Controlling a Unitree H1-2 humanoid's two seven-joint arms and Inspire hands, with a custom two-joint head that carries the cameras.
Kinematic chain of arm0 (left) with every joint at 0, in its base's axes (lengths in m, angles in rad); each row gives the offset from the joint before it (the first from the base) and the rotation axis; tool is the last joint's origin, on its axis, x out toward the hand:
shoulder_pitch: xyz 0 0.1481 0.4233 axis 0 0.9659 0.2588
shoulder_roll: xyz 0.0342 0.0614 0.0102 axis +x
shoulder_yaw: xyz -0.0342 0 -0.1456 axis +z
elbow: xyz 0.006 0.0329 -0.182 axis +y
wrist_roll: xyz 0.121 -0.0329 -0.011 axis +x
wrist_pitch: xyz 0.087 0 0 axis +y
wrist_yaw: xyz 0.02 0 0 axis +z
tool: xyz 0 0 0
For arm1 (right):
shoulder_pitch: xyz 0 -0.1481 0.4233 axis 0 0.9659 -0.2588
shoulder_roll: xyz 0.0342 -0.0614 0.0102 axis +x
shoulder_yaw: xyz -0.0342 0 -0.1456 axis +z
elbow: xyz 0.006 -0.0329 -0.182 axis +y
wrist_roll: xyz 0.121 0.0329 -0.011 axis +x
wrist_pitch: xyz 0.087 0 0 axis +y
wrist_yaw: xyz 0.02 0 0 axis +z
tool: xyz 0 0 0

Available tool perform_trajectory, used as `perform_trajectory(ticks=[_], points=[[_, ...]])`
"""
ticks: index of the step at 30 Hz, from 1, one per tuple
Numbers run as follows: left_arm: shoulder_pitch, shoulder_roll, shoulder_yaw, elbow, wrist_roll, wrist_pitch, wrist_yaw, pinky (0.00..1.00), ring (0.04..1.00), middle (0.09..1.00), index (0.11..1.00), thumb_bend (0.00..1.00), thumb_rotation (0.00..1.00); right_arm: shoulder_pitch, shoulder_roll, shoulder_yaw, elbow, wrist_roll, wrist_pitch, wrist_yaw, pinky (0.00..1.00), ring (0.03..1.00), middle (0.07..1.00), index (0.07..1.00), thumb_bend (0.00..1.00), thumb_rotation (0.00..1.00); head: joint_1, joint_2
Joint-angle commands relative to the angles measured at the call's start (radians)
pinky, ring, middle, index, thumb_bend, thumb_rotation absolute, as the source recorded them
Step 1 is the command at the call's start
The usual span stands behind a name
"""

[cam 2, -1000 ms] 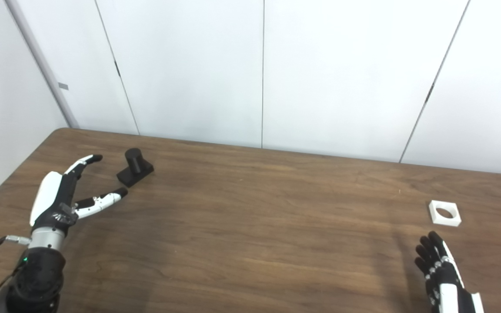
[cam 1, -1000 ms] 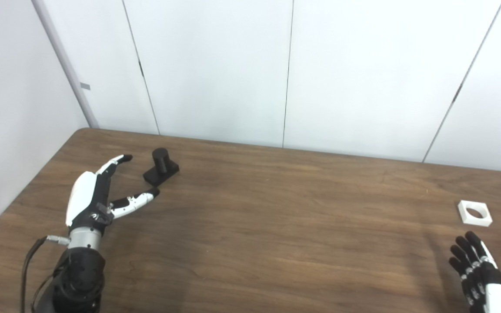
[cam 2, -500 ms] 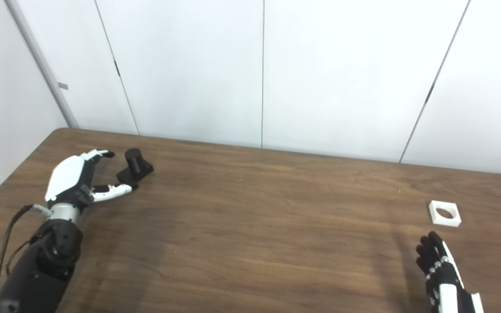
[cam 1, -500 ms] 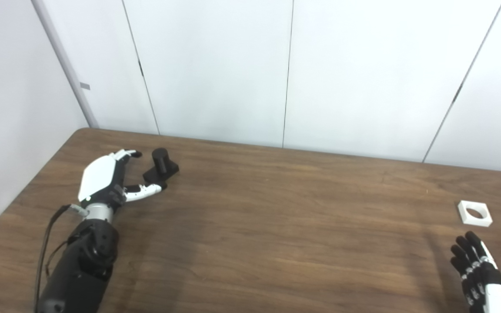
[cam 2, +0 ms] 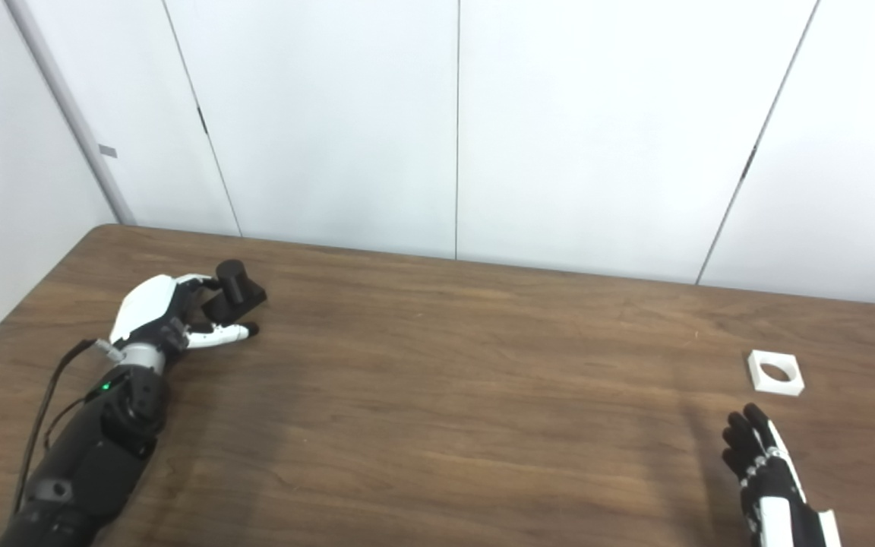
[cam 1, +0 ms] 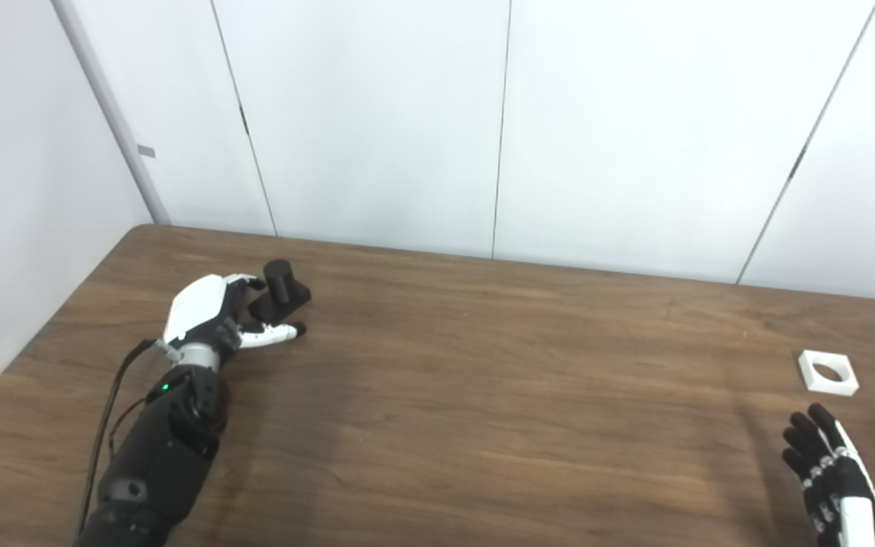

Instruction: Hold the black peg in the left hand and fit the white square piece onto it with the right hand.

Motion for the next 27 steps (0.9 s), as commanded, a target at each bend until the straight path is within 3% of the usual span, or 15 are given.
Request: perform_trajectory(ticks=[1, 17, 27], points=[[-0.060, 0.036, -0.006, -0.004, 0.024, 0.009, 0.038, 1.00, 0.959, 0.909, 0.796, 0.87, 0.43, 0.082, 0.025, 0.017, -0.003, 0.000, -0.030, -0.007, 0.90, 0.912, 0.913, 0.927, 0.60, 0.97, 0.000, 0.001], [-0.074, 0.037, -0.020, -0.026, 0.003, 0.074, 0.030, 1.00, 0.919, 0.866, 0.676, 0.84, 0.35, 0.088, 0.023, 0.024, -0.019, 0.010, -0.024, -0.006, 0.94, 0.926, 0.921, 0.941, 0.52, 0.98, 0.007, 0.012], [-0.069, 0.058, -0.037, -0.051, 0.017, 0.121, 0.025, 1.00, 0.913, 0.847, 0.664, 0.83, 0.32, 0.091, 0.021, 0.026, -0.027, 0.007, -0.027, -0.008, 0.95, 0.927, 0.927, 0.946, 0.50, 0.99, 0.012, 0.021]])
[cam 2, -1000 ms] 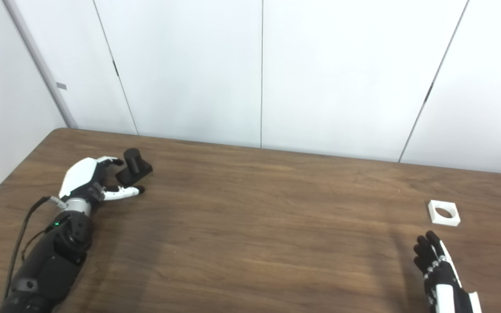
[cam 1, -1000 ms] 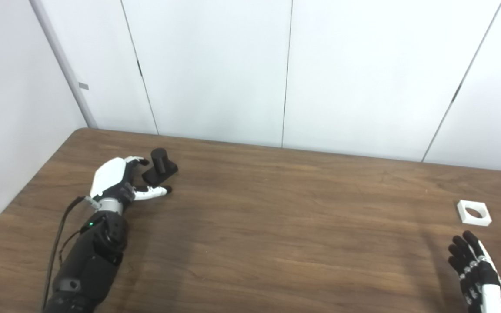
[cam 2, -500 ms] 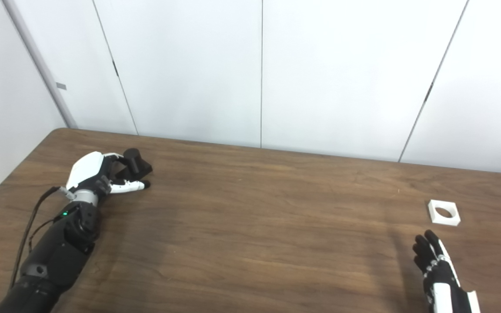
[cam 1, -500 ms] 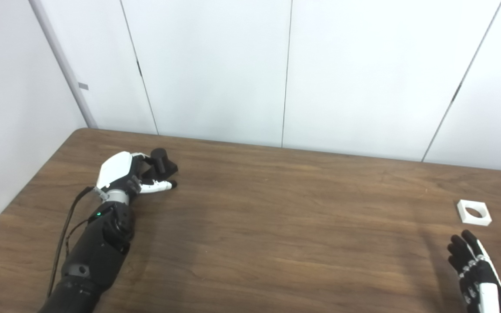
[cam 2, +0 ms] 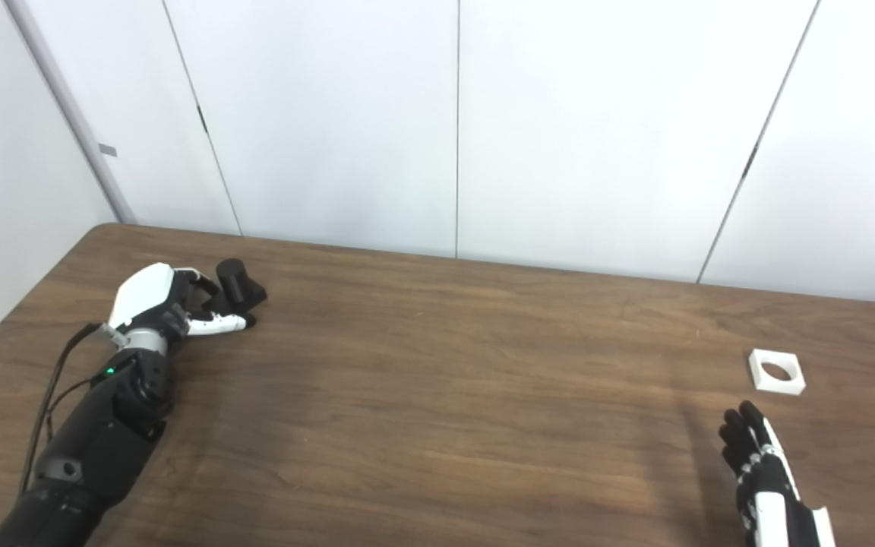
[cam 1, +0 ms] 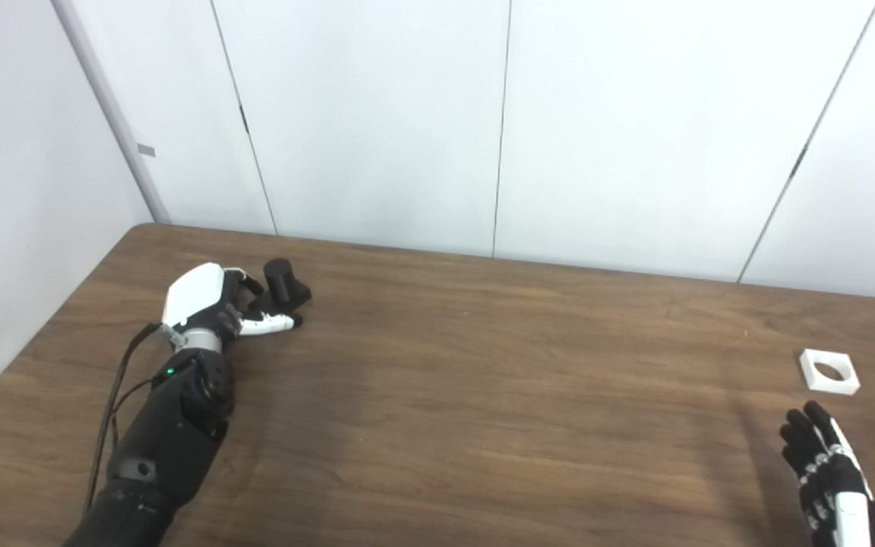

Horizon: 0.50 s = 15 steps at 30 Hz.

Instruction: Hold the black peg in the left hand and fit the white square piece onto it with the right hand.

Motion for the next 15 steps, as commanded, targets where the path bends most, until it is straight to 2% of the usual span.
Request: perform_trajectory(ticks=[1, 9, 15], points=[[-0.039, 0.044, 0.002, -0.036, 0.022, 0.001, 0.018, 1.00, 0.912, 0.845, 0.663, 0.83, 0.32, 0.088, 0.018, 0.012, -0.019, 0.007, -0.024, -0.003, 0.95, 0.928, 0.929, 0.947, 0.51, 0.99, 0.001, 0.001], [-0.040, 0.044, -0.008, -0.037, 0.024, 0.016, 0.018, 1.00, 0.908, 0.835, 0.642, 0.83, 0.31, 0.095, 0.017, 0.010, -0.026, 0.014, -0.020, -0.003, 0.96, 0.934, 0.934, 0.950, 0.50, 0.99, 0.003, 0.008], [-0.042, 0.043, -0.007, -0.019, 0.006, -0.018, 0.026, 1.00, 0.896, 0.822, 0.599, 0.81, 0.28, 0.096, 0.018, 0.011, -0.026, 0.025, -0.023, -0.001, 0.97, 0.938, 0.941, 0.956, 0.49, 0.98, 0.002, 0.011]])
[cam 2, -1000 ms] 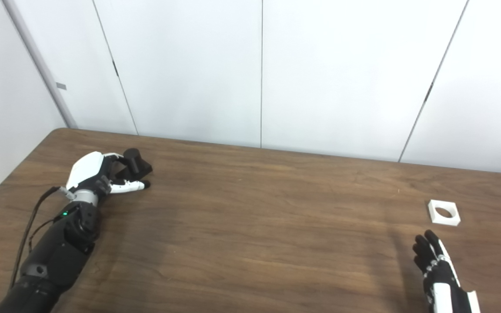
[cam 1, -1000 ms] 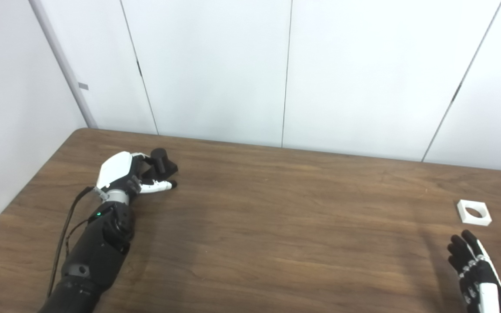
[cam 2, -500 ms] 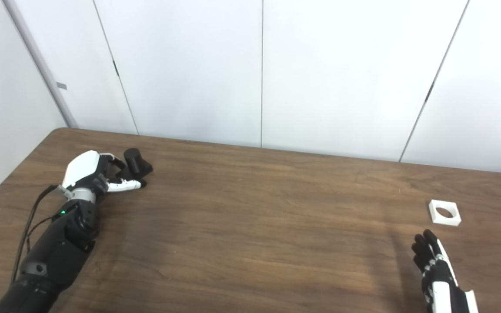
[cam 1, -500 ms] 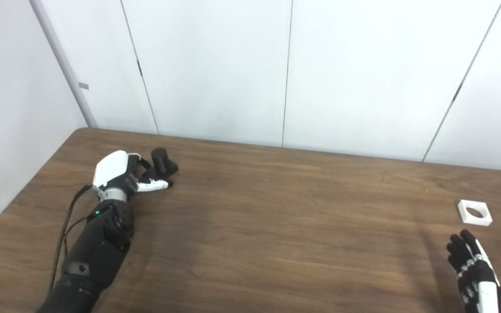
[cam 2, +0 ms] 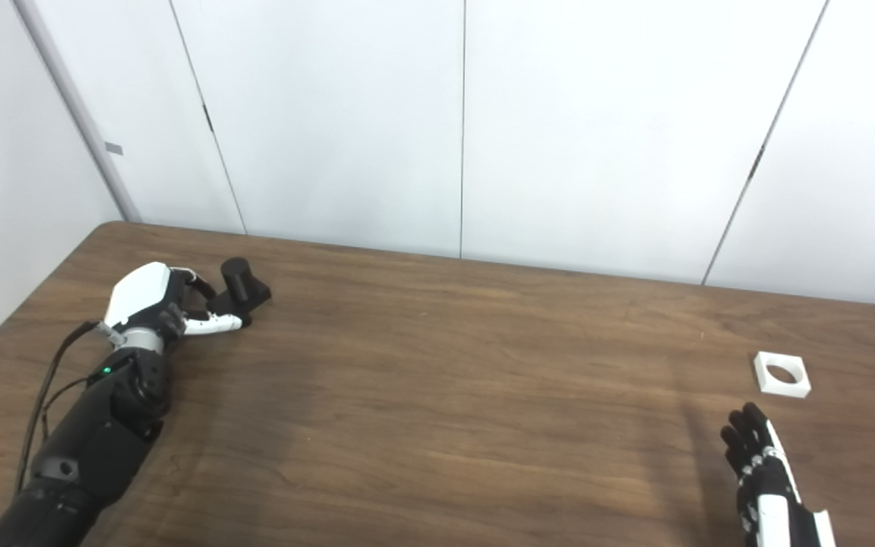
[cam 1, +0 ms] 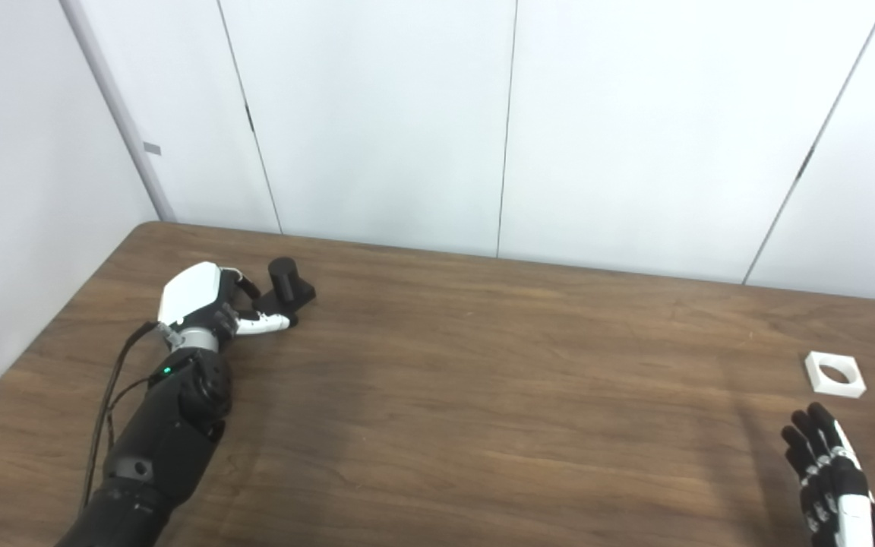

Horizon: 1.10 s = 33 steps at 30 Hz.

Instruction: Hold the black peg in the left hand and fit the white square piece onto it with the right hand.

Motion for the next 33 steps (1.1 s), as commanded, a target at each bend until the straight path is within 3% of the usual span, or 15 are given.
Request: perform_trajectory(ticks=[1, 2, 5, 18, 26, 31, 33], points=[[-0.043, 0.035, 0.007, -0.014, -0.002, -0.035, 0.022, 1.00, 0.892, 0.813, 0.585, 0.80, 0.25, 0.090, 0.017, 0.010, -0.023, 0.008, -0.022, -0.002, 0.97, 0.937, 0.940, 0.955, 0.49, 0.98, -0.001, 0.001], [-0.043, 0.034, 0.009, -0.011, -0.009, -0.047, 0.024, 1.00, 0.889, 0.804, 0.530, 0.64, 0.15, 0.090, 0.017, 0.011, -0.024, 0.008, -0.021, -0.002, 0.97, 0.937, 0.938, 0.955, 0.49, 0.98, -0.001, 0.002], [-0.048, 0.030, 0.014, 0.002, -0.025, -0.071, 0.022, 1.00, 0.885, 0.788, 0.493, 0.53, 0.09, 0.091, 0.016, 0.011, -0.024, 0.003, -0.021, -0.003, 0.97, 0.938, 0.937, 0.953, 0.50, 0.99, -0.005, 0.001], [-0.066, 0.019, 0.012, 0.046, -0.082, -0.154, 0.023, 1.00, 0.880, 0.782, 0.487, 0.52, 0.05, 0.093, 0.020, 0.011, -0.029, 0.013, -0.026, -0.003, 0.96, 0.928, 0.927, 0.942, 0.52, 0.96, -0.014, 0.004], [-0.048, 0.022, 0.010, 0.024, -0.097, -0.167, 0.005, 1.00, 0.892, 0.777, 0.486, 0.52, 0.05, 0.092, 0.018, 0.011, -0.035, 0.012, -0.014, -0.008, 0.96, 0.929, 0.925, 0.941, 0.55, 0.96, -0.020, 0.009], [-0.023, 0.032, -0.003, -0.022, -0.104, -0.190, -0.023, 0.94, 0.892, 0.775, 0.486, 0.52, 0.05, 0.088, 0.018, 0.011, -0.032, 0.012, -0.014, -0.009, 0.96, 0.928, 0.921, 0.937, 0.55, 0.96, -0.032, 0.012], [-0.013, 0.035, -0.014, -0.045, -0.096, -0.196, -0.034, 0.99, 0.884, 0.773, 0.487, 0.52, 0.05, 0.086, 0.019, 0.013, -0.033, 0.011, -0.012, -0.010, 0.97, 0.930, 0.922, 0.940, 0.53, 0.96, -0.037, 0.014]])
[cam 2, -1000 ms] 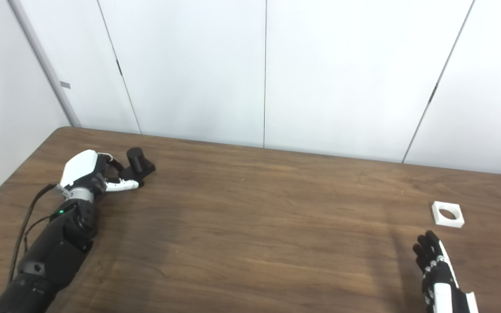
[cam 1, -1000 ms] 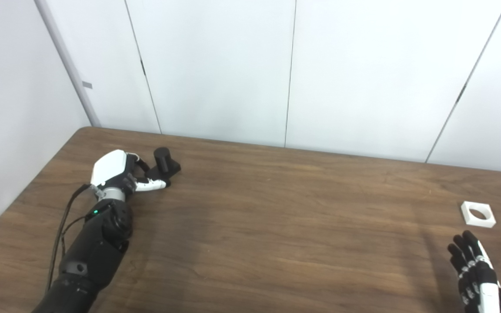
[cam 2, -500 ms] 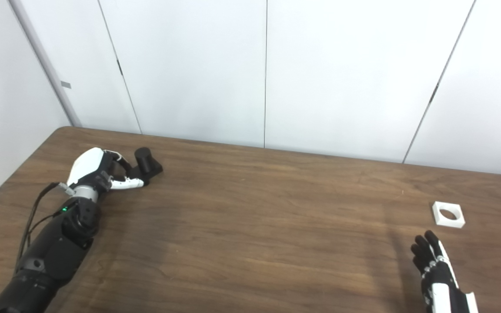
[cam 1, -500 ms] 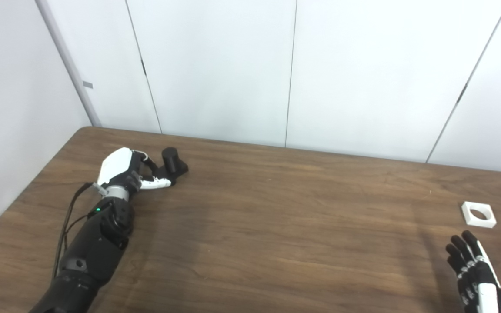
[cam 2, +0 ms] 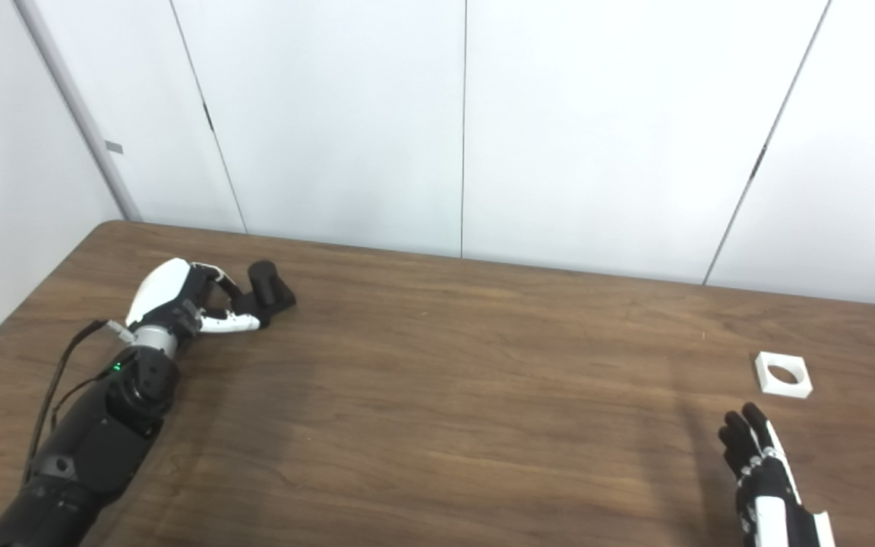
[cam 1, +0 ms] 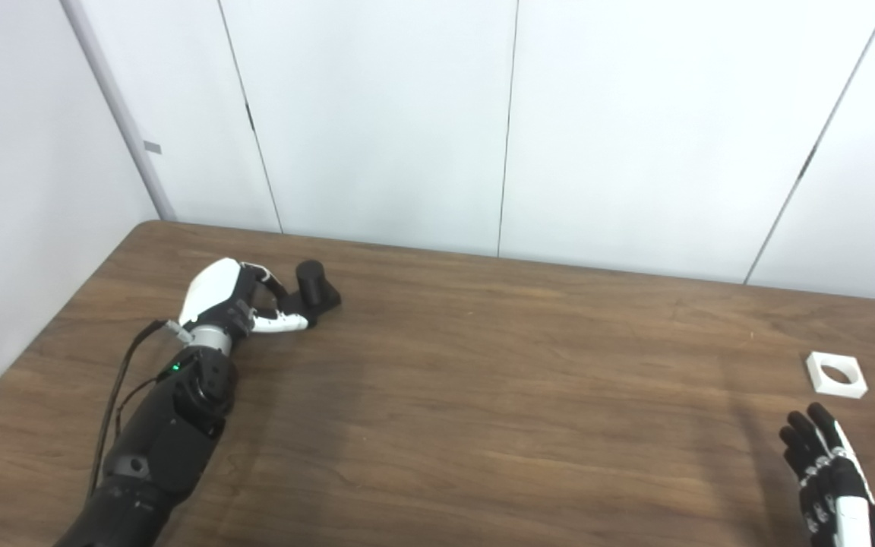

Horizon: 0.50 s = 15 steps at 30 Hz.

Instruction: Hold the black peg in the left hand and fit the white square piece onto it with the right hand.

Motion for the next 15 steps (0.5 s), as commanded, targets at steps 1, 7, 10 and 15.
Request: perform_trajectory(ticks=[1, 7, 10, 15], points=[[-0.015, 0.038, -0.011, -0.053, 0.021, -0.037, 0.000, 0.99, 0.883, 0.773, 0.487, 0.52, 0.05, 0.081, 0.017, 0.009, -0.024, 0.001, -0.016, -0.005, 0.97, 0.929, 0.922, 0.940, 0.53, 0.96, -0.005, 0.003], [0.008, 0.050, -0.053, -0.102, 0.068, -0.093, 0.003, 1.00, 0.866, 0.775, 0.487, 0.52, 0.05, 0.076, 0.020, 0.015, -0.021, -0.014, -0.019, -0.013, 0.96, 0.924, 0.921, 0.938, 0.50, 0.96, -0.025, 0.010], [0.026, 0.051, -0.071, -0.135, 0.086, -0.138, 0.012, 1.00, 0.862, 0.774, 0.487, 0.52, 0.05, 0.074, 0.017, 0.018, -0.012, -0.019, -0.027, -0.012, 0.96, 0.920, 0.922, 0.940, 0.50, 0.96, -0.034, 0.014], [0.064, 0.051, -0.093, -0.210, 0.133, -0.173, 0.003, 1.00, 0.860, 0.783, 0.488, 0.52, 0.05, 0.070, 0.016, 0.020, 0.003, -0.032, -0.038, -0.015, 0.96, 0.919, 0.923, 0.937, 0.51, 0.97, -0.058, 0.023]])
